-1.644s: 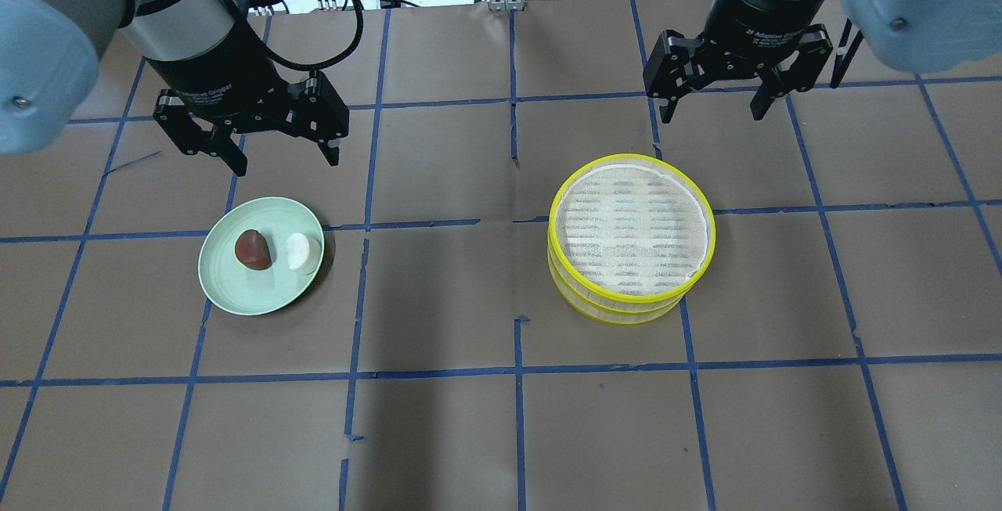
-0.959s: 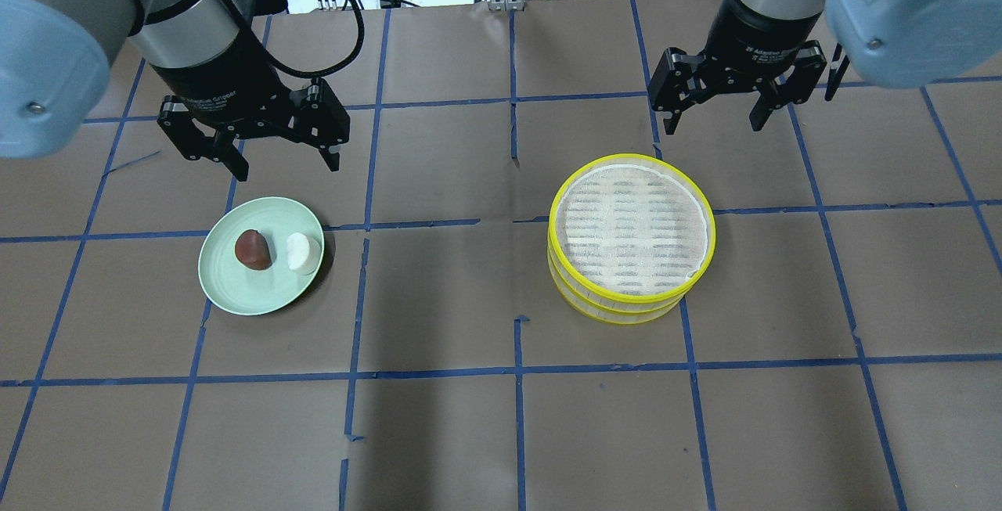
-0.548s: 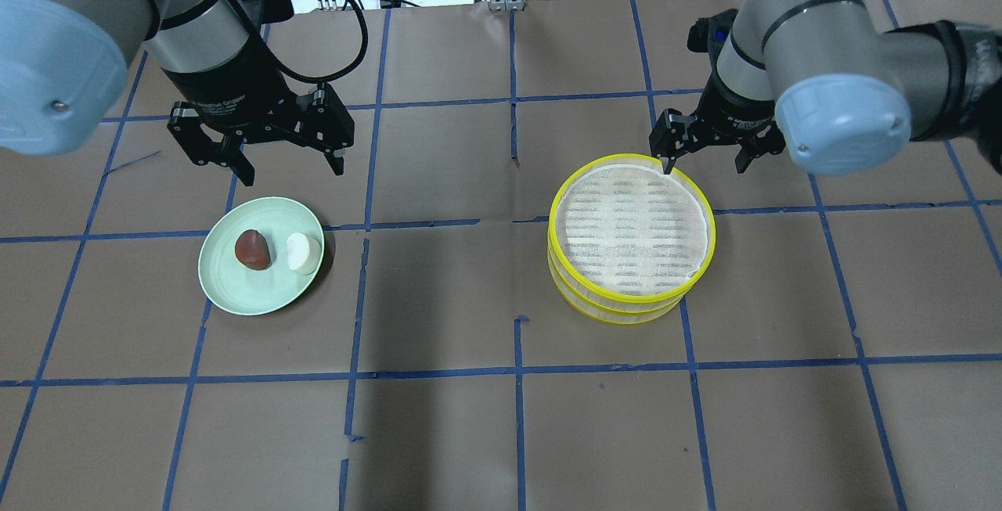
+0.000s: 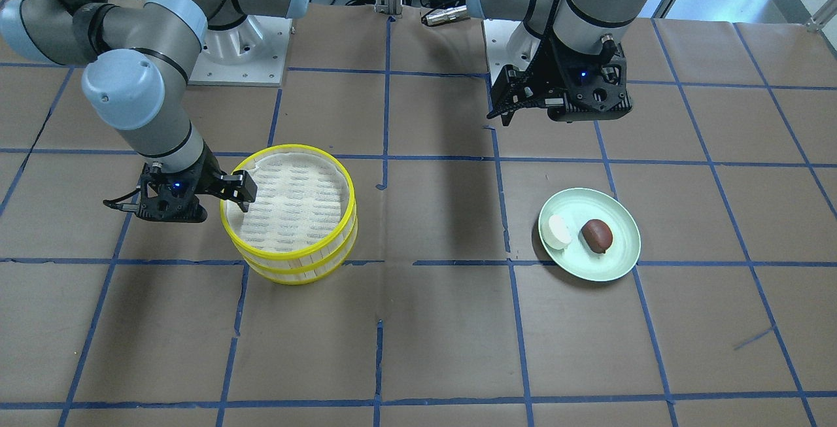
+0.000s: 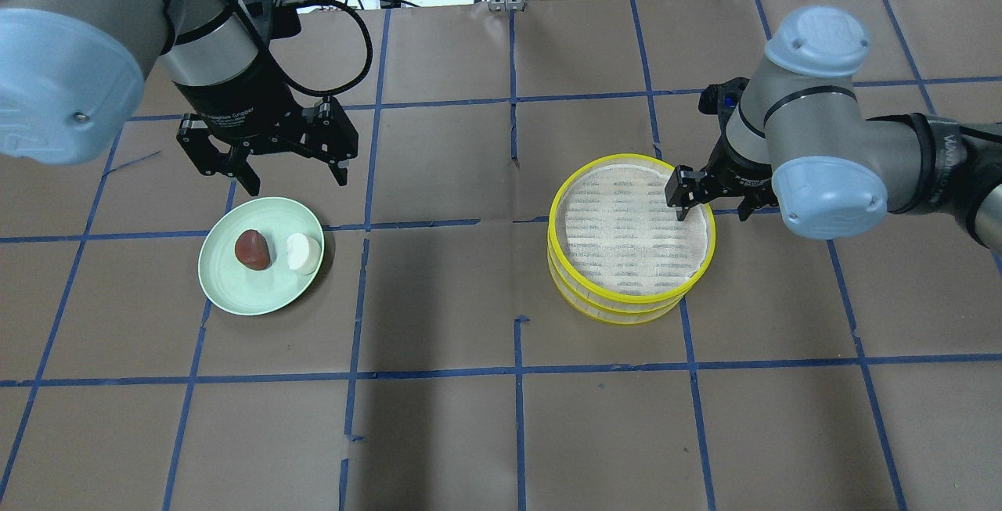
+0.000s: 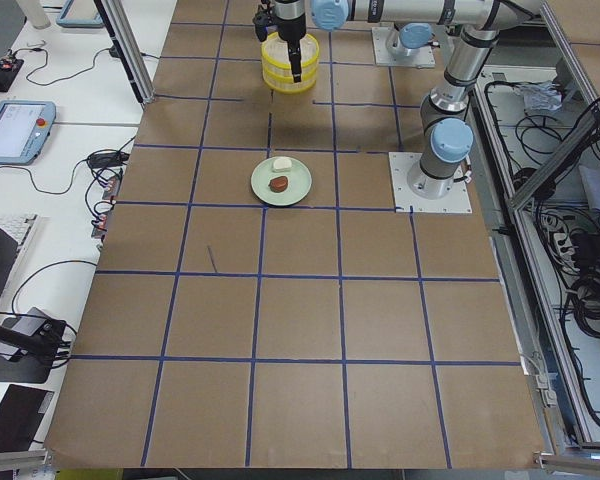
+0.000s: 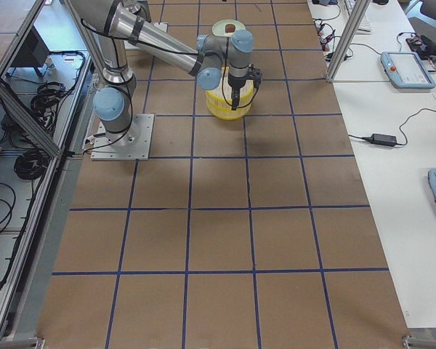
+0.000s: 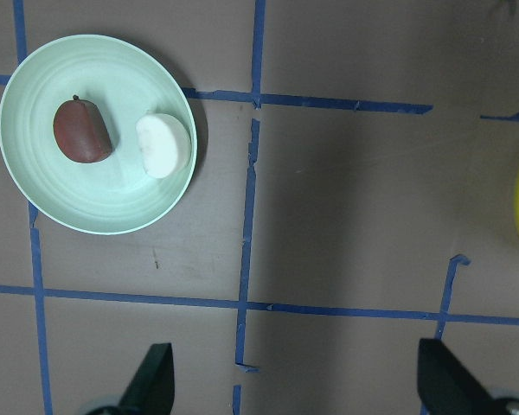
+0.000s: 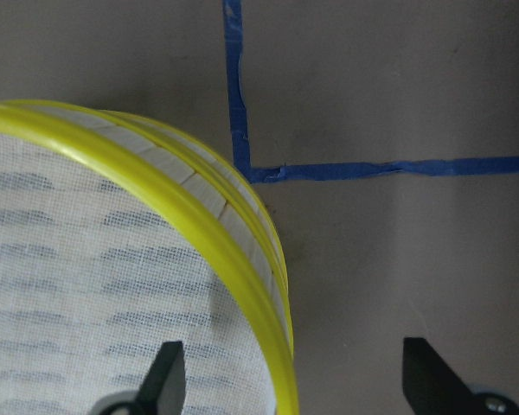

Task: Place buns in different layers of steamer
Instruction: 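Set the upper tier aside with the right gripper while the left moves over the plate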

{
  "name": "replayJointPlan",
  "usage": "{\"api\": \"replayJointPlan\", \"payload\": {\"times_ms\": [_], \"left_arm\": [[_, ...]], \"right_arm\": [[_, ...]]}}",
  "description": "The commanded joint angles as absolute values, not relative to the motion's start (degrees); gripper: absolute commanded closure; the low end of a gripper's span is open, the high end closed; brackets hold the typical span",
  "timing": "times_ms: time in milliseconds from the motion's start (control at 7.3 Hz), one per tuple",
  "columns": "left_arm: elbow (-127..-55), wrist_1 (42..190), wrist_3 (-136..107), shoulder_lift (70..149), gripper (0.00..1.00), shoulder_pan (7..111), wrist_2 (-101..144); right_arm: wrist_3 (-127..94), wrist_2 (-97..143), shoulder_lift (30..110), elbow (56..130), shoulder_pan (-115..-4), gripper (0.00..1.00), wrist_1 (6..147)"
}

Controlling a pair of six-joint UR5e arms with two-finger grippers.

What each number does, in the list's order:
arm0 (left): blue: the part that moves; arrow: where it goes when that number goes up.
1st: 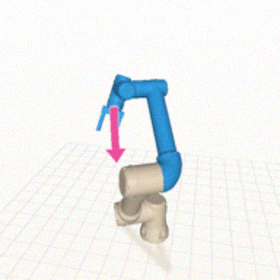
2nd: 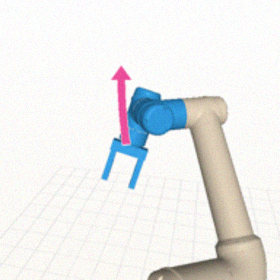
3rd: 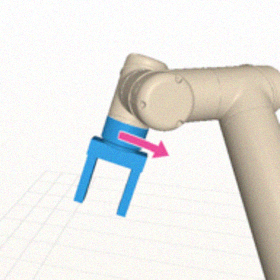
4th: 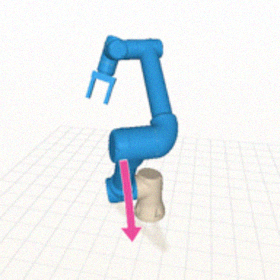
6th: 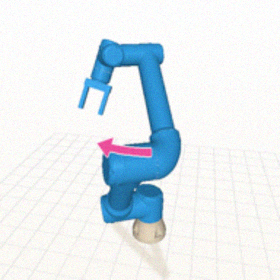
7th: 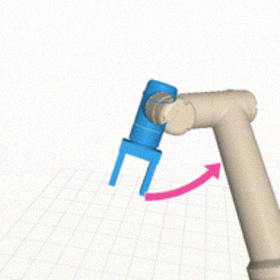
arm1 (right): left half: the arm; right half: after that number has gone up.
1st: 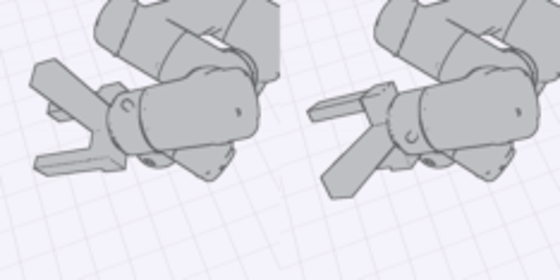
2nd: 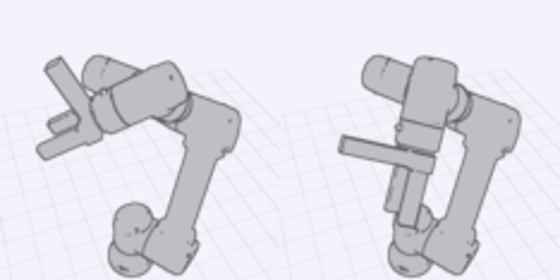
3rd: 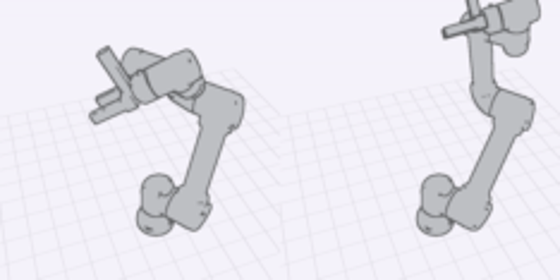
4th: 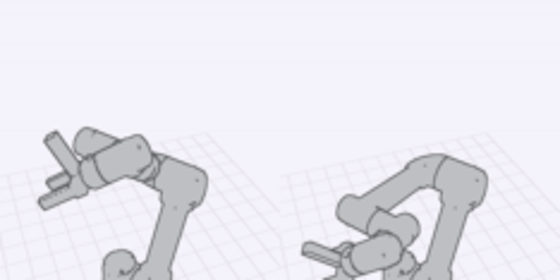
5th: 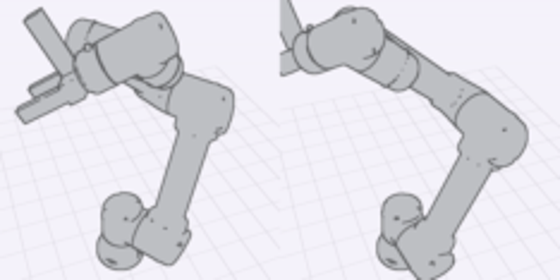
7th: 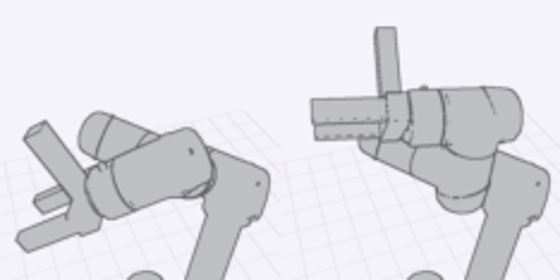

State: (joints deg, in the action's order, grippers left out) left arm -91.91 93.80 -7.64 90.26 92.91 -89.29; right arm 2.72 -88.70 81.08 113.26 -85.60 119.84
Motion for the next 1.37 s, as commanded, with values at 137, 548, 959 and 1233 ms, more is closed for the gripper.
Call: {"api": "replayJointPlan", "payload": {"times_ms": [137,548,959,1233], "left_arm": [[-91.93,93.78,-7.65,90.26,0.0,92.9,-89.3],[-91.93,93.78,-7.64,90.26,0.0,92.9,-89.3],[-92.02,93.87,-7.3,90.26,0.0,92.81,-89.47],[-93.76,87.32,-5.99,94.1,0.0,87.92,-89.74]], "right_arm": [[3.25,-89.12,81.3,113.91,-85.61,0.83,120.32],[3.16,-88.86,81.91,113.12,-85.69,0.92,120.23],[3.16,-88.42,83.4,111.02,-85.61,0.92,119.28],[8.22,-88.85,84.81,104.45,-83.77,0.92,111.05]]}}
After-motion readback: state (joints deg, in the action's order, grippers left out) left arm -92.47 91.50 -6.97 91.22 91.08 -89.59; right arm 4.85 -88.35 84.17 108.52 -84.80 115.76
